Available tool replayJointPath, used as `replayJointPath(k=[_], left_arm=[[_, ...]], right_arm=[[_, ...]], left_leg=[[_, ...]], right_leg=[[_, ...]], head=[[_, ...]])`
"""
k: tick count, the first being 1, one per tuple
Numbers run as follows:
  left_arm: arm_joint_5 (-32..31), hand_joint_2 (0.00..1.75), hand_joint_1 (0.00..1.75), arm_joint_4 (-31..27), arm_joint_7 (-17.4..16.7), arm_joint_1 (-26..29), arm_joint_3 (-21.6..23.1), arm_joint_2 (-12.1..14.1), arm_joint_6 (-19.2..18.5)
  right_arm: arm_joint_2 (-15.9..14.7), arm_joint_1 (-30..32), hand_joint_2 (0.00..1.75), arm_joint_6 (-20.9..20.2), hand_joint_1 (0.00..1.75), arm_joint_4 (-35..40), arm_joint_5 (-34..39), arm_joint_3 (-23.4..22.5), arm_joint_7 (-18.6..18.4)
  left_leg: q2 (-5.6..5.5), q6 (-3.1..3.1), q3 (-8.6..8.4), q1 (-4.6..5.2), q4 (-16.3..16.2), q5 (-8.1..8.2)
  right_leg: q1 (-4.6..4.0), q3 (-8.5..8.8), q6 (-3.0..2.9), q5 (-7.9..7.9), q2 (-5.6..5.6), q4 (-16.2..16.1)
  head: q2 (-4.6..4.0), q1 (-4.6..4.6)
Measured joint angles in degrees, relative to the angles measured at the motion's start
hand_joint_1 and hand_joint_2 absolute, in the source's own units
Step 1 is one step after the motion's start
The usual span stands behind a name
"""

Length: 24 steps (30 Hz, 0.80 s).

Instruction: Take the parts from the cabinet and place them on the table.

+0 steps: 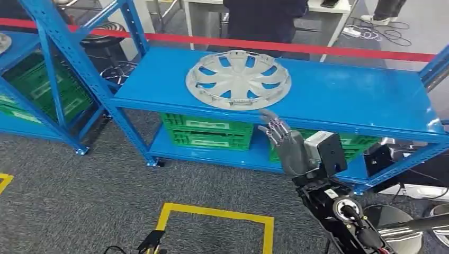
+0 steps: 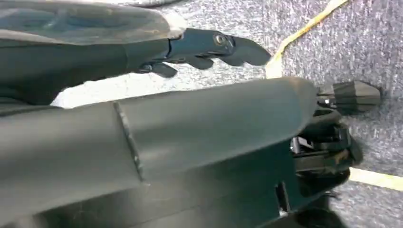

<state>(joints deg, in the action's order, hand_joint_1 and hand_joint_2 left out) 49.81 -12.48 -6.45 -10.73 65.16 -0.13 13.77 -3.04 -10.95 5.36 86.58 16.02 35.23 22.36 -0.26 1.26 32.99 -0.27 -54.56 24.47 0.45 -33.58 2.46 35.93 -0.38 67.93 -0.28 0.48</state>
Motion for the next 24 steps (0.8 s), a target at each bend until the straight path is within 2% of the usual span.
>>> replayJointPath(k=[1, 2, 3, 4, 6, 7, 8, 10, 11, 12, 13, 14, 16, 17, 18, 19, 21, 22, 23, 24], left_arm=[[0.0, 0.0, 0.0, 0.0, 0.0, 0.01, 0.0, 0.0, 0.0], [0.0, 0.0, 0.0, 0.0, 0.0, 0.07, 0.0, 0.02, 0.0], [0.0, 0.0, 0.0, 0.0, 0.0, 0.12, 0.0, 0.02, 0.0], [0.0, 0.0, 0.0, 0.0, 0.0, 0.14, -0.02, 0.02, 0.0], [0.0, 0.0, 0.0, 0.0, 0.0, 0.11, 0.0, 0.0, 0.0], [0.0, 0.0, 0.0, 0.0, 0.0, 0.14, 0.0, -0.02, -0.02], [0.0, 0.0, 0.0, 0.0, 0.0, -0.03, 0.0, -0.04, -0.02], [0.0, 0.0, 0.0, 0.0, 0.0, 0.04, 0.0, -0.04, -0.02], [0.0, 0.0, 0.0, 0.0, 0.0, 0.1, 0.0, -0.04, -0.02], [0.0, 0.0, 0.0, 0.0, 0.0, 0.06, -0.02, 0.07, -0.02], [0.0, 0.0, 0.0, 0.0, 0.0, 0.05, 0.0, 0.07, -0.02], [0.0, 0.0, 0.0, 0.0, 0.0, 0.0, 0.0, 0.04, -0.02], [0.0, 0.0, 0.0, 0.0, 0.0, 0.03, 0.0, 0.07, -0.09], [0.0, 0.0, 0.0, 0.0, 0.0, 0.08, 0.0, 0.04, -0.09], [0.0, 0.0, 0.0, 0.0, 0.0, 0.17, 0.0, 0.07, -0.11], [0.0, 0.0, 0.0, 0.0, 0.0, 0.2, 0.0, 0.15, -0.11], [0.0, 0.0, 0.0, 0.02, 0.0, 0.13, 0.0, 0.26, -0.11], [0.0, 0.0, 0.0, 0.02, 0.0, 0.1, -0.02, 0.26, -0.2], [0.0, 0.0, 0.0, 0.0, 0.0, -0.02, 0.0, 0.26, -0.31], [0.0, 0.0, 0.0, 0.02, 0.0, -0.07, 0.0, 0.22, -0.35]], right_arm=[[0.0, 0.16, 0.0, 0.0, 0.0, -0.02, 0.0, 0.0, -0.02], [0.0, 0.26, 0.0, 0.0, 0.0, -0.02, 0.0, 0.0, -0.07], [0.0, 0.31, 0.0, 0.0, 0.0, -0.04, 0.0, 0.0, -0.07], [0.0, 0.3, 0.0, 0.0, 0.0, -0.04, 0.0, 0.0, -0.07], [0.0, 0.27, 0.0, 0.0, 0.0, -0.04, 0.0, 0.0, -0.07], [0.0, 0.25, 0.0, 0.0, 0.0, -0.07, 0.0, 0.0, -0.07], [0.0, 0.15, 0.0, 0.0, 0.0, -0.02, 0.0, 0.02, -0.07], [0.0, 0.15, 0.0, 0.0, 0.0, -0.02, 0.0, 0.0, -0.07], [0.0, 0.14, 0.0, 0.02, 0.0, -0.02, 0.0, 0.0, -0.07], [0.02, 0.08, 0.0, 0.04, 0.0, 0.04, -0.02, 0.0, -0.04], [0.02, 0.06, 0.0, 0.02, 0.0, 0.04, -0.02, 0.0, -0.02], [0.02, -0.02, 0.0, 0.04, 0.0, 0.04, -0.02, -0.02, 0.0], [0.02, 0.07, 0.0, 0.02, 0.0, 0.02, -0.02, 0.0, -0.04], [0.02, 0.08, 0.0, 0.02, 0.0, 0.0, -0.02, 0.02, -0.04], [0.02, 0.09, 0.0, 0.02, 0.0, 0.0, -0.02, 0.02, -0.07], [0.02, 0.1, 0.0, 0.02, 0.0, 0.0, -0.02, 0.02, -0.06], [0.02, 0.09, 0.0, 0.02, 0.0, 0.0, -0.02, 0.0, -0.07], [0.02, 0.08, 0.0, 0.02, 0.0, 0.0, -0.02, 0.0, -0.04], [0.02, 0.01, 0.0, 0.02, 0.0, 0.02, 0.0, 0.0, -0.04], [0.02, 0.01, 0.0, 0.02, 0.0, 0.02, 0.0, 0.0, -0.04]], left_leg=[[-0.25, 0.15, -0.25, 0.04, -0.02, 0.25], [-0.54, 0.11, -0.57, 0.06, -0.03, 0.51], [-0.89, 0.09, -1.06, 0.06, -0.03, 0.83], [-1.21, 0.02, -1.64, 0.06, -0.03, 1.18], [-1.71, -0.22, -3.04, 0.08, 0.02, 2.0], [-1.83, -0.39, -3.16, 0.15, 0.07, 2.27], [-2.15, -0.73, -2.99, 0.41, -0.19, 2.44], [-2.12, -1.2, -2.91, 0.16, 0.21, 2.48], [-2.12, -1.55, -3.12, 0.13, 0.48, 2.52], [-1.82, -1.91, -3.05, 0.32, -0.03, 3.06], [-1.06, -2.24, -2.2, 0.32, -2.19, 4.11], [-0.75, -2.44, -0.17, 0.26, -6.29, 6.13], [-0.41, -2.84, 5.74, -0.06, -16.66, 9.61], [-0.32, -2.92, 7.74, -0.09, -19.25, 9.78], [-0.26, -2.91, 8.34, -0.11, -18.94, 8.51], [-0.23, -2.84, 7.37, -0.13, -15.68, 5.84], [-0.09, -2.53, 2.81, -0.13, -4.78, -0.49], [0.2, -2.32, 1.0, -0.05, -0.59, -1.25], [0.13, -2.1, 0.85, 0.24, -0.35, -1.1], [0.03, -1.82, 0.92, 0.13, -0.5, -1.03]], right_leg=[[0.0, -3.02, 0.09, 1.29, 0.05, 4.85], [0.0, -4.88, 0.11, 1.07, 0.09, 7.05], [0.0, -5.12, 0.0, -0.86, 0.11, 6.07], [-0.01, -4.06, -0.19, -3.87, 0.16, 2.54], [-0.07, 0.24, -0.89, -11.09, 0.5, -8.84], [-0.17, 1.17, -1.16, -11.8, 0.99, -11.53], [-0.4, 1.78, -1.2, -11.14, 1.1, -12.99], [-0.56, 1.55, -1.45, -10.9, 1.09, -12.82], [-0.49, 1.62, -1.72, -10.9, 1.11, -13.04], [0.28, 2.37, -2.02, -11.12, 1.0, -13.93], [0.21, 2.73, -2.11, -11.09, 0.99, -14.1], [0.25, 2.95, -2.48, -10.88, 0.81, -14.11], [0.2, 3.39, -2.67, -10.43, 0.5, -14.11], [0.2, 3.58, -2.66, -10.22, 0.49, -14.1], [0.2, 3.88, -2.61, -9.98, 0.5, -14.1], [0.21, 4.3, -2.53, -9.65, 0.53, -14.09], [0.24, 5.4, -2.22, -8.89, 0.56, -14.08], [0.16, 5.62, -1.87, -8.46, 0.52, -14.08], [-0.3, 5.6, -1.59, -8.12, 0.67, -13.94], [-0.25, 5.63, -1.47, -8.06, 0.65, -14.01]], head=[[0.0, -0.09], [0.0, -0.22], [0.0, -0.31], [0.0, -0.35], [0.0, -0.59], [0.0, -0.62], [0.0, -0.61], [0.0, -0.7], [0.0, -0.7], [0.0, -0.64], [0.0, -0.53], [0.0, -0.13], [0.0, 0.32], [0.0, 0.43], [0.0, 0.59], [0.0, 0.83], [0.0, 1.31], [0.0, 1.48], [0.0, 1.64], [0.0, 1.35]])
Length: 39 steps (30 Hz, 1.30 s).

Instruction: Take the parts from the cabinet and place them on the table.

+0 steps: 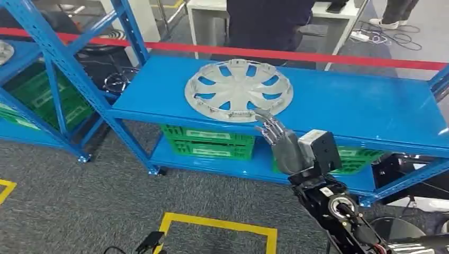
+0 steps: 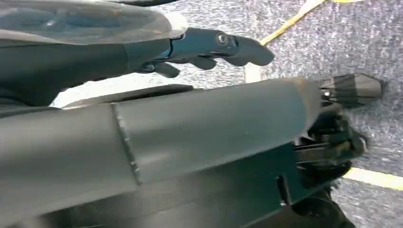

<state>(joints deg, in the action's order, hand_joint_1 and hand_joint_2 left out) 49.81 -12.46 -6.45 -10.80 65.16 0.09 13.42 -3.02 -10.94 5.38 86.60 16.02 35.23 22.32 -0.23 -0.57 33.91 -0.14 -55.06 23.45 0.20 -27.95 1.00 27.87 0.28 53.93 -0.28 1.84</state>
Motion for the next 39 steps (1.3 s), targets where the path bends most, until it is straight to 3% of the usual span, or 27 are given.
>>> replayJointPath(k=[2, 3, 4, 7, 8, 9, 10, 11, 13, 14, 17, 19, 20, 21, 23, 24, 25, 26, 28, 29, 30, 33, 35, 38, 39], left_arm=[[0.0, 0.0, 0.0, 0.0, 0.0, 0.06, -0.02, 0.0, 0.0], [0.0, 0.0, 0.0, 0.0, 0.02, 0.07, 0.0, -0.07, 0.0], [0.0, 0.0, 0.0, 0.0, 0.02, 0.05, 0.0, -0.04, 0.0], [0.0, 0.0, 0.0, 0.0, 0.02, 0.0, 0.0, -0.02, 0.0], [0.0, 0.0, 0.0, 0.0, 0.02, 0.04, 0.0, -0.02, 0.0], [0.0, 0.0, 0.0, 0.0, 0.02, 0.13, 0.0, -0.02, 0.0], [0.0, 0.0, 0.0, 0.0, 0.02, 0.18, 0.0, -0.02, 0.0], [0.0, 0.0, 0.0, 0.0, 0.02, 0.18, 0.0, -0.02, 0.0], [0.0, 0.0, 0.0, 0.0, 0.02, 0.15, 0.0, -0.07, 0.0], [0.0, 0.0, 0.0, 0.0, 0.02, 0.04, 0.0, -0.18, 0.0], [0.0, 0.0, 0.0, 0.0, 0.02, 0.02, 0.0, -0.2, 0.0], [0.0, 0.0, 0.0, 0.0, 0.02, 0.07, 0.0, -0.13, 0.0], [0.0, 0.0, 0.0, 0.0, 0.02, 0.02, 0.0, -0.11, 0.0], [0.0, 0.0, 0.0, 0.0, 0.04, -0.05, 0.0, -0.11, 0.0], [0.02, 0.0, 0.0, 0.0, 0.04, 0.05, -0.02, -0.07, 0.0], [0.07, 0.0, 0.0, 0.0, 0.02, 0.17, 0.0, -0.04, 0.0], [0.15, 0.0, 0.0, 0.0, 0.04, 0.28, 0.0, 0.0, 0.0], [0.17, 0.0, 0.0, 0.0, 0.02, 0.35, -0.02, 0.04, 0.0], [0.17, 0.0, 0.0, 0.0, 0.04, 0.31, -0.02, 0.13, 0.0], [0.17, 0.0, 0.0, 0.0, 0.04, 0.31, 0.0, 0.11, 0.0], [0.17, 0.0, 0.0, 0.0, 0.04, 0.18, 0.0, 0.09, 0.0], [0.17, 0.0, 0.0, 0.0, 0.04, 0.2, 0.0, 0.09, 0.0], [0.17, 0.0, 0.0, 0.0, 0.04, 0.18, 0.0, 0.02, 0.06], [0.17, 0.0, 0.0, 0.0, 0.04, 0.17, -0.02, 0.0, 0.11], [0.17, 0.0, 0.0, 0.0, 0.02, 0.23, 0.0, 0.0, 0.15]], right_arm=[[0.0, -0.01, 0.0, 0.0, 0.0, 0.0, 0.0, 0.0, 0.02], [0.0, 0.01, 0.0, 0.0, 0.0, 0.04, 0.0, 0.0, 0.07], [0.0, 0.0, 0.0, 0.0, 0.0, 0.09, 0.0, 0.0, 0.09], [-0.02, 0.06, 0.0, 0.0, 0.0, 0.13, 0.11, -0.02, 0.13], [-0.02, 0.19, 0.0, 0.0, 0.0, 0.13, 0.11, -0.02, 0.13], [-0.02, 0.3, 0.0, 0.0, 0.0, 0.13, 0.11, -0.02, 0.13], [-0.02, 0.36, 0.0, 0.0, 0.0, 0.13, 0.11, -0.02, 0.13], [-0.02, 0.36, 0.0, 0.0, 0.0, 0.13, 0.11, -0.02, 0.15], [-0.02, 0.33, 0.0, 0.0, 0.0, 0.13, 0.11, -0.02, 0.2], [-0.02, 0.32, 0.0, 0.0, 0.0, 0.15, 0.15, -0.02, 0.26], [-0.02, 0.37, 0.0, 0.0, 0.0, 0.15, 0.31, -0.02, 0.26], [0.0, 0.33, 0.0, 0.04, 0.0, 0.33, 0.37, -0.02, 0.31], [0.0, 0.29, 0.0, 0.02, 0.0, 0.35, 0.39, -0.02, 0.35], [0.0, 0.21, 0.0, 0.02, 0.0, 0.33, 0.57, -0.04, 0.35], [0.0, 0.37, 0.0, 0.0, 0.0, 0.31, 0.57, -0.02, 0.33], [0.0, 0.4, 0.0, 0.0, 0.0, 0.31, 0.59, 0.0, 0.35], [0.0, 0.5, 0.0, 0.0, 0.0, 0.31, 0.59, 0.0, 0.35], [0.0, 0.6, 0.0, 0.0, 0.0, 0.31, 0.61, 0.0, 0.39], [0.0, 0.64, 0.0, 0.0, 0.0, 0.31, 0.61, 0.0, 0.44], [0.0, 0.62, 0.0, 0.0, 0.0, 0.28, 0.61, 0.0, 0.5], [0.0, 0.55, 0.0, 0.0, 0.0, 0.28, 0.63, -0.02, 0.5], [0.0, 0.56, 0.0, -0.02, 0.0, 0.28, 0.63, 0.0, 0.57], [0.0, 0.53, 0.0, -0.02, 0.0, 0.33, 0.63, -0.02, 0.68], [0.0, 0.52, 0.0, -0.02, 0.0, 0.28, 0.63, -0.02, 0.72], [0.0, 0.67, 0.0, -0.04, 0.0, 0.22, 0.63, -0.02, 0.72]], left_leg=[[-0.12, 0.66, -0.04, 0.33, 0.02, 0.39], [-0.11, 0.96, -0.38, 0.0, 0.39, 0.38], [-0.14, 1.22, -0.65, -0.05, 0.46, 0.54], [-0.14, 1.86, -1.12, 0.04, 0.46, 1.06], [-0.16, 1.97, -1.33, 0.1, 0.45, 1.26], [-0.26, 1.92, -1.66, 0.14, 0.44, 1.51], [-0.39, 1.9, -2.15, 0.17, 0.44, 1.81], [-0.51, 1.84, -2.72, 0.22, 0.45, 2.13], [-0.65, 1.65, -3.77, 0.28, 0.61, 2.81], [-0.68, 1.32, -3.82, 0.63, 0.39, 3.08], [-0.77, 0.61, -3.76, 0.27, 0.92, 3.11], [-0.64, -0.05, -4.12, 0.45, 0.85, 3.59], [-0.44, -0.39, -3.45, 0.4, -1.12, 4.61], [-0.38, -0.62, -1.19, 0.28, -5.61, 6.76], [-0.3, -1.05, 5.07, 0.07, -16.46, 10.62], [-0.3, -1.15, 7.19, -0.02, -19.17, 10.75], [-0.28, -1.18, 7.61, -0.12, -18.52, 9.25], [-0.27, -1.15, 6.49, -0.2, -15.25, 6.6], [-0.1, -0.97, 1.59, -0.33, -3.69, -0.02], [0.03, -0.81, -0.05, -0.25, -0.05, -0.57], [-0.07, -0.48, -0.24, -0.03, 0.36, -0.21], [-0.18, 0.5, -0.16, 0.19, 0.09, 0.35], [-0.18, 1.15, -0.85, -0.22, 0.51, 0.56], [-0.16, 1.76, -1.44, -0.11, 0.51, 1.13], [-0.19, 1.77, -1.69, -0.07, 0.5, 1.39]], right_leg=[[0.16, 0.28, 0.56, 0.31, -0.07, -0.26], [0.24, 0.37, 0.95, 0.74, -0.06, -0.03], [0.37, -0.03, 1.25, 1.64, -0.08, 1.61], [0.33, -7.5, 1.65, 7.9, -0.08, 15.76], [0.32, -9.97, 1.66, 8.79, -0.08, 19.79], [0.32, -11.09, 1.53, 8.03, -0.08, 20.76], [0.31, -10.59, 1.35, 5.62, -0.08, 18.56], [0.28, -8.96, 1.03, 2.39, -0.08, 14.28], [-0.12, -4.5, 0.01, -3.95, 0.04, 3.15], [-0.38, -3.83, -0.16, -3.12, 0.07, 1.57], [-0.66, -3.75, -0.43, -2.83, 0.13, 0.88], [0.21, -2.75, -0.77, -3.16, 0.05, -0.29], [0.22, -2.38, -0.88, -3.09, 0.07, -0.58], [0.28, -2.15, -1.1, -2.95, -0.09, -0.59], [0.27, -1.87, -1.29, -2.52, -0.26, -0.58], [0.27, -1.71, -1.27, -2.34, -0.25, -0.57], [0.28, -1.41, -1.25, -2.09, -0.18, -0.57], [0.31, -1.0, -1.15, -1.76, -0.1, -0.57], [0.38, 0.14, -0.74, -0.9, -0.02, -0.47], [0.16, 0.21, -0.33, -0.43, -0.03, -0.43], [-0.11, 0.28, -0.09, -0.05, 0.14, -0.23], [0.0, 0.55, 0.6, 0.37, 0.03, -0.46], [0.18, 0.16, 1.24, 2.01, -0.01, 1.66], [0.22, -7.63, 1.66, 8.1, -0.01, 16.31], [0.22, -9.91, 1.66, 8.78, -0.01, 19.9]], head=[[0.0, -0.5], [0.0, -0.39], [0.0, -0.54], [0.0, -1.49], [0.0, -1.55], [0.0, -1.64], [0.0, -1.7], [0.0, -1.81], [0.0, -1.99], [0.0, -1.71], [0.0, -1.95], [0.0, -1.9], [0.0, -1.72], [0.0, -1.13], [0.0, -0.85], [0.0, -0.76], [0.0, -0.5], [0.0, -0.33], [0.0, 0.11], [0.0, 0.24], [0.0, 0.39], [0.0, -0.5], [0.0, -0.63], [0.0, -1.64], [0.0, -1.73]])
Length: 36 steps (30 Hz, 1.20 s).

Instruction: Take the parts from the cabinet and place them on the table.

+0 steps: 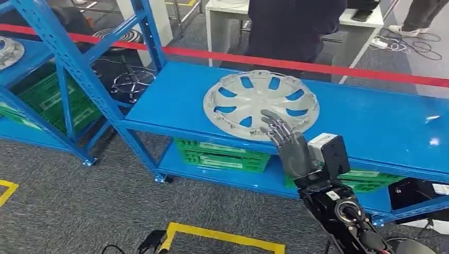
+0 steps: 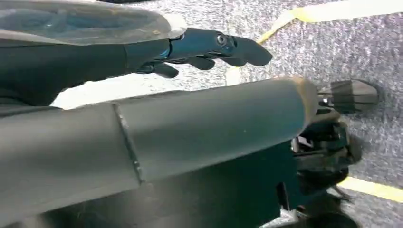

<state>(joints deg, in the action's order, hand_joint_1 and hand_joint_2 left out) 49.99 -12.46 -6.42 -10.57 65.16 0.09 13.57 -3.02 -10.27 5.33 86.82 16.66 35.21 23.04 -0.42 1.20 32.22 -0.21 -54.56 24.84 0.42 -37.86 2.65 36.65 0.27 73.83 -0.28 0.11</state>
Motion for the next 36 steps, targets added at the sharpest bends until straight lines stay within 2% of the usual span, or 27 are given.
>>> replayJointPath(k=[1, 2, 3, 4, 5, 6, 7, 9, 10, 11, 12, 14, 15, 16, 17, 18, 19, 20, 21, 23, 25, 26, 27, 30, 34, 36], left_arm=[[0.0, 0.0, 0.0, 0.0, 0.0, 0.12, 0.0, 0.02, 0.05], [0.0, 0.0, 0.0, 0.0, 0.0, 0.19, 0.0, 0.0, 0.05], [0.0, 0.0, 0.0, 0.0, 0.0, 0.21, 0.0, 0.0, 0.05], [0.0, 0.0, 0.0, 0.0, 0.0, 0.18, 0.0, 0.0, 0.05], [0.0, 0.0, 0.0, 0.0, 0.0, 0.2, 0.0, -0.02, 0.05], [0.0, 0.0, 0.0, 0.0, 0.0, 0.09, 0.0, -0.04, 0.05], [0.0, 0.0, 0.0, 0.0, 0.0, 0.02, 0.0, -0.02, 0.05], [0.0, 0.0, 0.0, 0.0, 0.0, 0.04, 0.0, -0.04, 0.05], [0.0, 0.0, 0.0, 0.0, 0.0, -0.01, 0.0, -0.02, 0.05], [0.0, 0.0, 0.0, 0.0, 0.0, 0.01, 0.0, 0.0, 0.05], [0.0, 0.0, 0.0, 0.0, 0.0, -0.07, -0.02, 0.0, 0.05], [0.0, 0.0, 0.0, 0.0, 0.0, -0.11, 0.0, 0.0, 0.02], [0.0, 0.0, 0.0, 0.0, 0.0, -0.03, 0.0, 0.0, 0.02], [0.0, 0.0, 0.0, 0.0, 0.0, 0.09, 0.0, 0.0, 0.02], [0.0, 0.0, 0.0, 0.0, 0.0, 0.17, 0.0, 0.04, 0.02], [0.0, 0.0, 0.0, 0.0, 0.0, 0.17, 0.0, 0.11, 0.02], [0.0, 0.0, 0.0, 0.0, 0.0, 0.11, 0.0, 0.18, 0.02], [0.0, 0.0, 0.0, 0.0, 0.0, 0.07, 0.0, 0.2, 0.02], [0.0, 0.0, 0.0, 0.0, 0.0, 0.01, 0.0, 0.2, 0.02], [0.0, 0.0, 0.0, 0.0, 0.0, -0.05, 0.0, 0.17, 0.02], [0.07, 0.0, 0.0, 0.0, 0.09, 0.0, 0.0, 0.17, 0.0], [0.24, 0.0, 0.0, 0.02, 0.26, -0.01, 0.0, 0.17, -0.02], [0.33, 0.0, 0.0, 0.02, 0.46, -0.03, 0.0, 0.15, -0.11], [0.44, 0.0, 0.0, 0.02, 0.81, -0.01, 0.0, 0.11, -0.3], [0.44, 0.0, 0.0, 0.02, 0.98, -0.02, 0.0, 0.11, -0.33], [0.44, 0.0, 0.0, 0.02, 0.98, -0.02, 0.0, 0.11, -0.3]], right_arm=[[0.0, 0.11, 0.0, -0.04, 0.0, -0.09, 0.0, 0.0, -0.02], [0.0, 0.16, 0.0, -0.04, 0.0, -0.11, 0.02, 0.0, -0.02], [0.0, 0.14, 0.0, -0.04, 0.0, -0.11, 0.09, 0.0, -0.02], [0.0, 0.11, 0.0, -0.04, 0.0, -0.11, 0.11, 0.0, 0.0], [0.0, 0.08, 0.0, -0.04, 0.0, -0.11, 0.13, 0.0, 0.0], [0.0, 0.03, 0.0, -0.04, 0.0, -0.13, 0.13, 0.0, 0.02], [-0.02, -0.02, 0.0, -0.11, 0.0, -0.13, 0.13, 0.02, 0.0], [0.0, 0.04, 0.0, -0.09, 0.0, -0.13, 0.13, -0.04, 0.0], [0.0, -0.01, 0.0, -0.07, 0.0, -0.09, 0.15, -0.07, 0.02], [0.0, -0.01, 0.0, -0.15, 0.0, -0.07, 0.13, -0.04, 0.04], [0.0, -0.07, 0.0, -0.13, 0.0, -0.07, 0.13, -0.06, 0.09], [0.0, 0.0, 0.0, -0.13, 0.0, -0.09, 0.13, -0.04, 0.09], [0.0, 0.01, 0.0, -0.15, 0.0, -0.09, 0.13, -0.02, 0.09], [0.0, 0.03, 0.0, -0.15, 0.0, -0.11, 0.15, -0.02, 0.09], [0.0, 0.05, 0.0, -0.13, 0.0, -0.11, 0.13, -0.02, 0.09], [0.0, 0.06, 0.0, -0.13, 0.0, -0.11, 0.15, -0.02, 0.09], [0.0, 0.05, 0.0, -0.15, 0.0, -0.11, 0.15, -0.02, 0.09], [0.0, 0.04, 0.0, -0.15, 0.0, -0.11, 0.13, -0.02, 0.11], [0.0, -0.01, 0.0, -0.15, 0.0, -0.13, 0.13, -0.04, 0.13], [0.0, -0.02, 0.0, -0.15, 0.0, -0.11, 0.15, -0.02, 0.13], [0.0, -0.01, 0.0, -0.17, 0.0, -0.11, 0.13, -0.02, 0.24], [0.0, -0.01, 0.0, -0.17, 0.0, -0.13, 0.15, -0.02, 0.28], [-0.02, -0.02, 0.0, -0.17, 0.0, -0.13, 0.13, -0.04, 0.31], [0.0, -0.02, 0.0, -0.15, 0.0, -0.13, 0.15, -0.04, 0.37], [0.0, -0.01, 0.0, -0.17, 0.0, -0.13, 0.15, -0.07, 0.37], [0.0, -0.02, 0.0, -0.24, 0.0, -0.13, 0.15, -0.04, 0.37]], left_leg=[[-0.09, -0.02, -0.45, 0.02, -0.01, 0.3], [-0.2, -0.06, -1.04, 0.03, 0.0, 0.65], [-0.31, -0.13, -1.66, 0.05, 0.0, 1.02], [-0.39, -0.25, -2.38, 0.06, 0.03, 1.43], [-0.41, -0.38, -2.69, 0.06, 0.16, 1.79], [-0.44, -0.75, -2.8, 0.38, -0.02, 2.04], [-0.55, -0.92, -2.63, 0.27, 0.04, 2.03], [-0.46, -1.42, -2.94, 0.2, 0.58, 2.14], [-0.4, -1.86, -3.11, 0.5, 0.51, 2.41], [-0.22, -2.16, -2.96, 0.22, -0.66, 2.99], [-0.12, -2.37, -1.32, 0.27, -4.16, 4.88], [-0.1, -2.75, 4.59, 0.03, -14.84, 9.22], [-0.09, -2.87, 7.24, 0.0, -18.86, 10.12], [-0.08, -2.87, 8.53, -0.03, -19.92, 9.54], [-0.08, -2.82, 8.32, -0.07, -18.11, 7.48], [-0.07, -2.75, 6.73, -0.13, -13.83, 4.32], [-0.03, -2.6, 4.5, -0.15, -8.13, 0.93], [0.08, -2.43, 2.36, -0.15, -2.86, -1.76], [0.1, -2.31, 1.24, 0.09, -0.53, -1.56], [0.02, -1.73, 1.28, 0.09, -0.41, -1.16], [0.0, -1.24, 1.21, 0.21, -0.23, -1.17], [-0.04, -1.38, 1.22, 0.22, -0.3, -1.22], [-0.1, -1.37, 1.22, 0.26, -0.32, -1.19], [-0.15, -1.04, 1.22, 0.46, -0.35, -0.94], [-0.14, -0.87, 1.22, 0.59, -0.38, -0.83], [-0.14, -0.86, 1.22, 0.64, -0.4, -0.83]], right_leg=[[0.0, -1.03, -0.1, -1.1, 0.0, 0.56], [-0.01, -0.3, -0.28, -3.77, 0.0, -2.17], [-0.04, 1.49, -0.55, -7.13, 0.01, -6.83], [-0.09, 3.89, -0.93, -10.79, 0.01, -12.91], [-0.26, 5.47, -1.37, -12.99, 0.02, -17.59], [-0.66, 6.04, -1.47, -12.14, 0.05, -18.43], [-0.64, 6.21, -1.49, -12.02, 0.02, -18.92], [-0.78, 6.17, -1.87, -11.79, 0.17, -19.02], [-0.16, 6.67, -2.08, -11.96, 0.2, -19.73], [0.01, 7.19, -2.19, -12.03, 0.17, -20.1], [0.04, 7.43, -2.53, -11.85, 0.09, -20.18], [0.02, 7.73, -2.79, -11.5, -0.1, -20.18], [0.01, 7.83, -2.82, -11.32, -0.1, -20.17], [0.01, 8.05, -2.82, -11.12, -0.04, -20.17], [0.03, 8.37, -2.74, -10.86, 0.07, -20.17], [0.05, 8.82, -2.64, -10.53, 0.17, -20.17], [0.06, 9.36, -2.45, -10.15, 0.19, -20.15], [0.06, 9.82, -2.21, -9.74, 0.2, -20.15], [-0.51, 9.79, -1.81, -9.23, 0.26, -19.85], [-0.45, 9.93, -1.5, -8.93, 0.35, -20.0], [-0.37, 10.1, -1.02, -8.64, 0.31, -19.99], [-0.37, 10.22, -1.6, -8.78, 0.31, -20.0], [-0.37, 10.28, -1.79, -8.75, 0.31, -20.06], [-0.24, 10.47, -1.79, -8.75, 0.26, -20.37], [-0.14, 10.54, -1.71, -8.72, 0.26, -20.66], [-0.07, 10.55, -1.44, -8.72, 0.25, -20.69]], head=[[0.0, -0.07], [0.0, -0.13], [0.0, -0.2], [0.0, -0.31], [0.0, -0.37], [0.0, -0.22], [0.0, -0.55], [0.0, -0.44], [0.0, -0.35], [0.0, -0.35], [0.0, -0.05], [0.0, 0.59], [0.0, 0.59], [0.0, 0.77], [0.0, 0.96], [0.0, 1.2], [0.0, 1.48], [0.0, 1.7], [0.0, 1.81], [0.0, 1.18], [0.0, 1.09], [0.0, 0.98], [0.0, 0.63], [0.0, 0.26], [0.0, 0.22], [0.0, 0.22]])
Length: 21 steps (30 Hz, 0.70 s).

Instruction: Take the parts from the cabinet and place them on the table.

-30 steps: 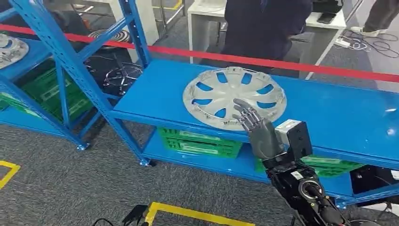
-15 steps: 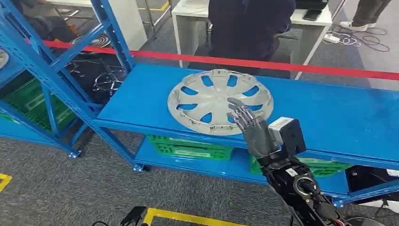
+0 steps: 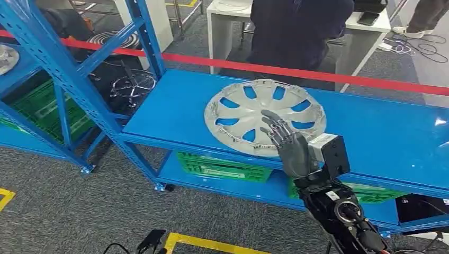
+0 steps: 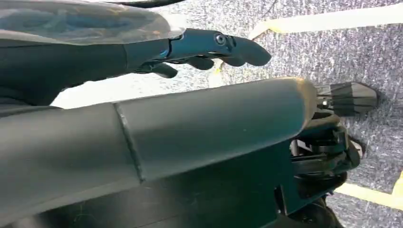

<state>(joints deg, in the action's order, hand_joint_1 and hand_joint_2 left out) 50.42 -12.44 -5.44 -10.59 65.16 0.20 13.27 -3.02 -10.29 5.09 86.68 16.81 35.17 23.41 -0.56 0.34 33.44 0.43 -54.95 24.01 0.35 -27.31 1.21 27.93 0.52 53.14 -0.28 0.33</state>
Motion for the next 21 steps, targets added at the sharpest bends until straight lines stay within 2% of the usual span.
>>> replayJointPath(k=[3, 21], left_arm=[[0.02, 0.0, 0.0, 0.0, 0.0, 0.0, 0.0, 0.0, 0.07], [0.22, 0.0, 0.0, 0.0, 0.04, 0.0, 0.0, 0.0, 0.13]], right_arm=[[-0.02, 0.0, 0.0, -0.07, 0.0, 0.0, 0.0, 0.0, 0.02], [0.0, -0.04, 0.0, 0.61, 0.0, -0.09, -1.79, 0.0, 0.04]], left_leg=[[0.01, 0.03, -0.02, 0.01, 0.0, -0.03], [0.05, -0.07, -0.22, -0.09, 0.22, -0.22]], right_leg=[[0.04, -0.02, 0.6, -0.07, -0.02, -0.04], [-0.07, -0.04, 0.64, -0.1, -0.09, 0.16]], head=[[0.0, 0.0], [0.0, 0.0]])
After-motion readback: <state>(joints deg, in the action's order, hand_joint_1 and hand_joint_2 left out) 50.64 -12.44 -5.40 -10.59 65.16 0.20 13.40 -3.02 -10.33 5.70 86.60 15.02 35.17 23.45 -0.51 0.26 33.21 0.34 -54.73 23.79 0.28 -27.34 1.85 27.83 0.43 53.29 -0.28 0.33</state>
